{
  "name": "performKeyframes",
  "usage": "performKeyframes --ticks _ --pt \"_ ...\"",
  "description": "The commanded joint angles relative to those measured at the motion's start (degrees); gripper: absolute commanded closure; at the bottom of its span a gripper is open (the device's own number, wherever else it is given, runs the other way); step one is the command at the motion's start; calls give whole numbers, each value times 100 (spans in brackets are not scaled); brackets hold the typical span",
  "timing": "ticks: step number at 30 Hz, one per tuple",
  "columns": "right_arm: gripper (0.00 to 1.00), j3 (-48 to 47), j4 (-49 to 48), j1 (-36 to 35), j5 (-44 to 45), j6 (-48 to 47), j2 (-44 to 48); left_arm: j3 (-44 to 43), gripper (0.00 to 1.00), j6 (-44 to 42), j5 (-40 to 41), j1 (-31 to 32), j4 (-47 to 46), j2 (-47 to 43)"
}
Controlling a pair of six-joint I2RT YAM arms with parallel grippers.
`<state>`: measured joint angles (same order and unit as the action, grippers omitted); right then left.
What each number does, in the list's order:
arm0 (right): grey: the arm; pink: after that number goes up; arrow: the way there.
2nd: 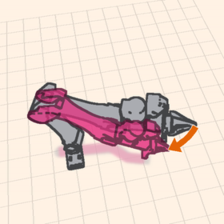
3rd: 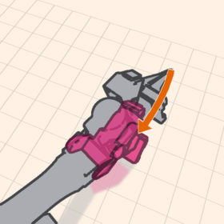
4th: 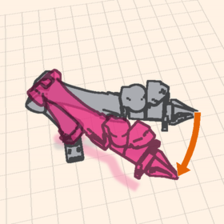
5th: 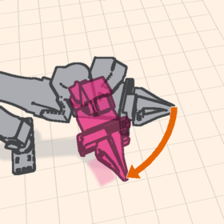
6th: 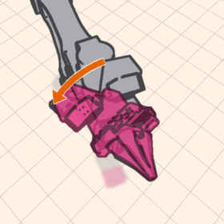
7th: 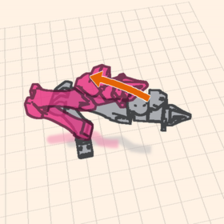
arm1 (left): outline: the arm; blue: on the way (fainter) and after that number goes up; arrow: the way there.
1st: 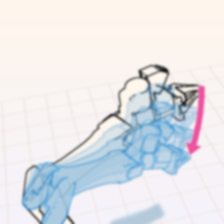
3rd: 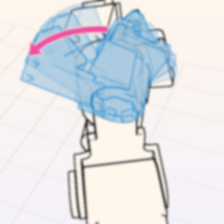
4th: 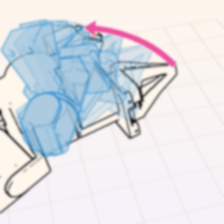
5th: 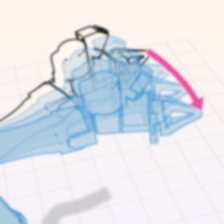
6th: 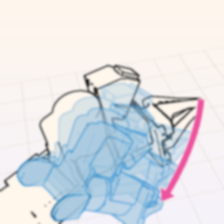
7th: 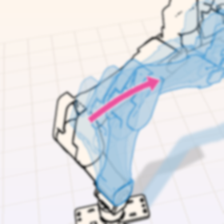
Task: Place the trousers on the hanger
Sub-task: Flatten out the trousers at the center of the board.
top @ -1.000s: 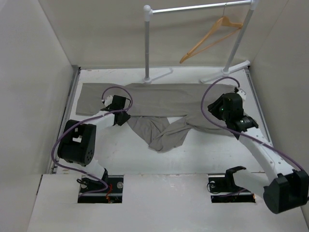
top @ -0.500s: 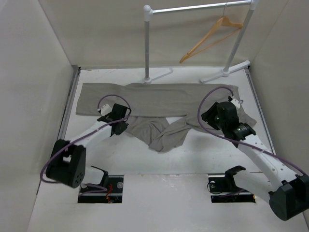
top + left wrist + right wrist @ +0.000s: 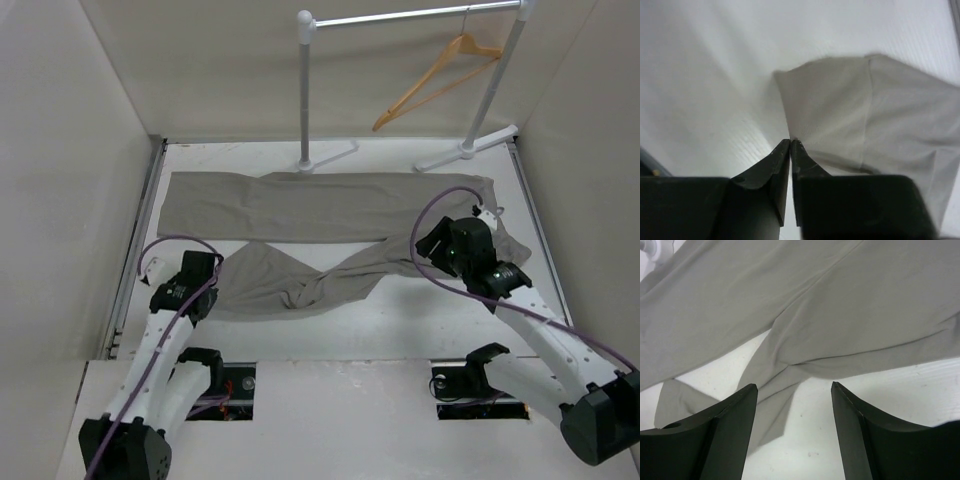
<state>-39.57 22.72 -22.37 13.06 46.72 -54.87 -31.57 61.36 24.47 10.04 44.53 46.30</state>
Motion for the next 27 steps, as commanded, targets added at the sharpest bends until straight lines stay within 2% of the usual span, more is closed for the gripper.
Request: performKeyframes --ticks 1,3,5,8,12,15,18,22,27 --pt "33 212 162 123 -101 -31 450 19 87 -19 288 -516 706 -210" --pt "33 292 241 141 -198 -49 608 90 65 -54 -107 -508 399 -174" --pt "32 371 277 141 -225 -66 758 107 45 42 -136 -543 363 -331" --pt "32 398 320 141 -321 -145 873 37 35 183 84 -797 459 -648" --pt "32 398 365 80 -427 -137 978 46 34 244 -125 -1403 416 -606" --pt "32 459 347 -104 -541 -110 1031 116 40 499 -548 -1615 398 -369" --pt "32 494 330 -193 -664 -58 1145 230 44 675 -505 -1677 328 -79" --pt "32 468 330 -228 -884 -75 1216 441 45 895 -548 -1747 -23 325" --pt "32 363 364 -237 -946 -136 1251 713 47 1131 -373 -1528 -664 862"
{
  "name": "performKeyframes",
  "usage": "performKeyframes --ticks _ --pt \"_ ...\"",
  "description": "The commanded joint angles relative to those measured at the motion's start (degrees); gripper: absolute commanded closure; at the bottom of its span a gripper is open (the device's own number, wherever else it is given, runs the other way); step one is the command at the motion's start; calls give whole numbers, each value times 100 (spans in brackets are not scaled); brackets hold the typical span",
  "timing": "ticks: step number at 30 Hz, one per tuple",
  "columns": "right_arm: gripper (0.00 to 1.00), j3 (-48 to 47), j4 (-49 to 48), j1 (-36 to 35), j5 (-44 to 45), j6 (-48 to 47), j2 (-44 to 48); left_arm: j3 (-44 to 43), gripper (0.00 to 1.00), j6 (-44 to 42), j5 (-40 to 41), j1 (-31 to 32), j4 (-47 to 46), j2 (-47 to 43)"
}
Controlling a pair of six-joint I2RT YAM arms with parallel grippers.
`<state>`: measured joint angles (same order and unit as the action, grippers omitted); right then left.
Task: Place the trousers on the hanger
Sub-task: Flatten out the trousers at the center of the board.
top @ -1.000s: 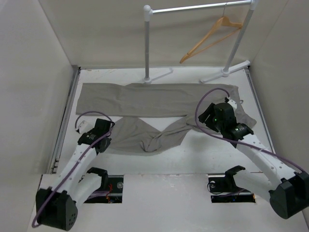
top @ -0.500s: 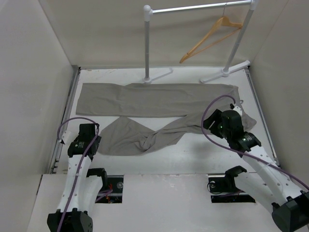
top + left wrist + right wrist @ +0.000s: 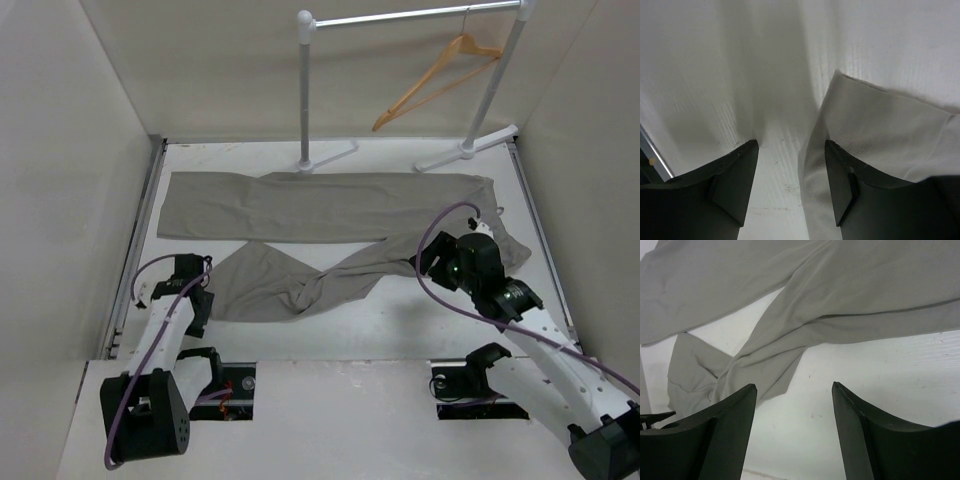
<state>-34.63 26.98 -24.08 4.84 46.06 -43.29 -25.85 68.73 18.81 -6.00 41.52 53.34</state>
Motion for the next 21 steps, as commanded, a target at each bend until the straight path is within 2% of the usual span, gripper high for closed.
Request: performKeyframes --ticks 1,3,7,9,14,19,21 --pt "32 -149 -53 -66 -124 -97 127 193 48 448 220 86 -485 229" --pt "32 -175 -18 -66 -124 -115 224 299 55 475 272 51 -723 343" --pt "32 -158 123 -5 -89 -141 400 510 86 431 492 -160 -1154 186" --pt "33 -114 228 91 -36 -159 470 266 94 361 545 -283 -1155 -33" --pt "39 35 430 644 34 -159 611 -1183 99 -516 1045 -669 -813 44" --pt "69 150 633 1541 359 -185 725 -1783 99 -1150 1099 -1240 -732 220" --pt "71 115 642 1717 334 -159 638 -1679 96 -1326 688 -1390 -855 369"
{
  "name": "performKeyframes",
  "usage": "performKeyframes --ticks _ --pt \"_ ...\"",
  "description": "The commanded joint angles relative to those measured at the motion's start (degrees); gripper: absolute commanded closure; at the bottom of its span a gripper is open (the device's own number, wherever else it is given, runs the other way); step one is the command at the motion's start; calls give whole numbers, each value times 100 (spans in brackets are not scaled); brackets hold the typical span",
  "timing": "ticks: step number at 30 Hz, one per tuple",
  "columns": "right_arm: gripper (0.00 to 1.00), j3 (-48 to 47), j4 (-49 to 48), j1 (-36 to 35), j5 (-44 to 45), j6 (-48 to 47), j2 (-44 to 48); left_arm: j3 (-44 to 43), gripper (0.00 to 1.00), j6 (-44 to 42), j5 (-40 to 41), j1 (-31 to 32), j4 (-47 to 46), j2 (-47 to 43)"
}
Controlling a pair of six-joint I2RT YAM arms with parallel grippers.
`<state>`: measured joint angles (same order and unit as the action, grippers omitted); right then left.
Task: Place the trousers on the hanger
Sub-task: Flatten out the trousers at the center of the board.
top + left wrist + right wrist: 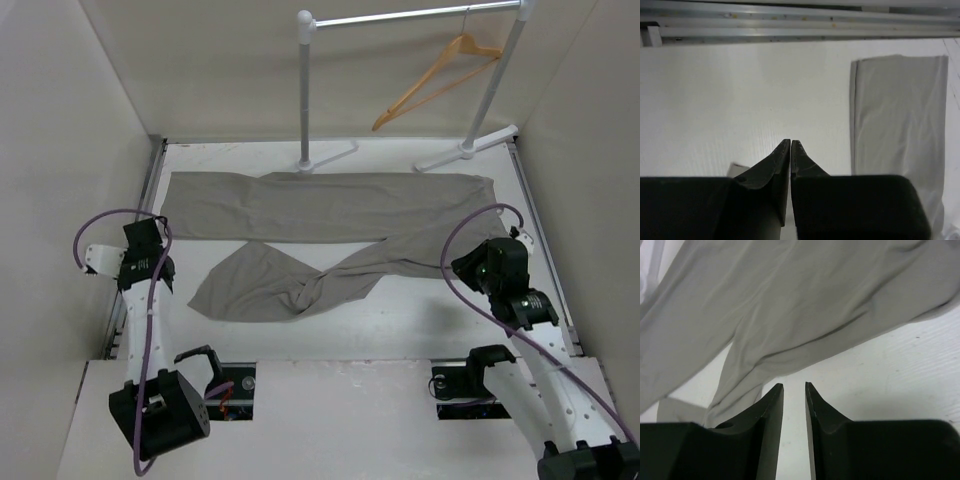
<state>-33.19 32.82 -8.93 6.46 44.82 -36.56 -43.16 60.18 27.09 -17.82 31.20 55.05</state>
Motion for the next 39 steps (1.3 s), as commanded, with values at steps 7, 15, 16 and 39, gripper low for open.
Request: performKeyframes --ticks 7,15,16,39 --pt "52 5 -39 63 22 18 -36 1186 53 -253 -802 407 79 -117" --pt "49 6 -39 -280 5 53 -62 1748 51 19 -1030 442 -25 234" --pt "49 -12 -30 -306 22 53 -71 1845 51 37 -1057 442 -192 304" --pt "34 -170 -21 527 576 71 -537 589 100 -666 -837 -112 -370 -125"
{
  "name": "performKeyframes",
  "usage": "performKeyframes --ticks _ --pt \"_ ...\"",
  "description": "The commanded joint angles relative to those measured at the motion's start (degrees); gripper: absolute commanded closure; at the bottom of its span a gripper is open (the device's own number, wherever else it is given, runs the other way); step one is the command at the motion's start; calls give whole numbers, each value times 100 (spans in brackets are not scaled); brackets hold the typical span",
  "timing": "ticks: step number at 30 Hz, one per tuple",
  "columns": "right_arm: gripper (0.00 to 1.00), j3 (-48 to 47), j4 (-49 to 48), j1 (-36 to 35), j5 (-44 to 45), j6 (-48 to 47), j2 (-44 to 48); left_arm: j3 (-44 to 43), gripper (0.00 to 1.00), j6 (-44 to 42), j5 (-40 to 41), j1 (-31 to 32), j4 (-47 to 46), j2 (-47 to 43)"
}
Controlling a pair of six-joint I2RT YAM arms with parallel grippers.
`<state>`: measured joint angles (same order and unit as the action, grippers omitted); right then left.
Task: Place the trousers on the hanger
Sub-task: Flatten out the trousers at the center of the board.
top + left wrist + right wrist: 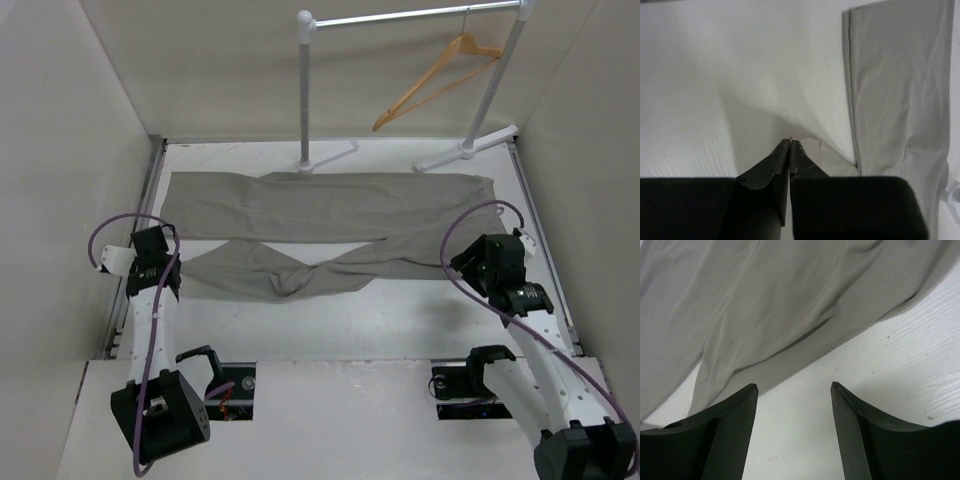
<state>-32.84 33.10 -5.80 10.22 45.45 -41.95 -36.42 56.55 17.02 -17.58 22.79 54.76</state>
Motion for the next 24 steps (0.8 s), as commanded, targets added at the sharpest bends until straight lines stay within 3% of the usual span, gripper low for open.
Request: performKeyframes --ticks 1,5,14,24 --pt "34 -197 -49 294 217 8 12 -84 100 -286 179 -171 577 -158" --pt "37 -126 -14 1101 525 43 -251 -530 100 -250 635 -118 902 -151" --pt "39 -275 -743 2157 719 271 -1682 -2596 100 -917 1699 128 1501 807" --pt "42 -504 -1367 2290 639 385 -3248 -2387 100 -690 1041 -268 1202 1291"
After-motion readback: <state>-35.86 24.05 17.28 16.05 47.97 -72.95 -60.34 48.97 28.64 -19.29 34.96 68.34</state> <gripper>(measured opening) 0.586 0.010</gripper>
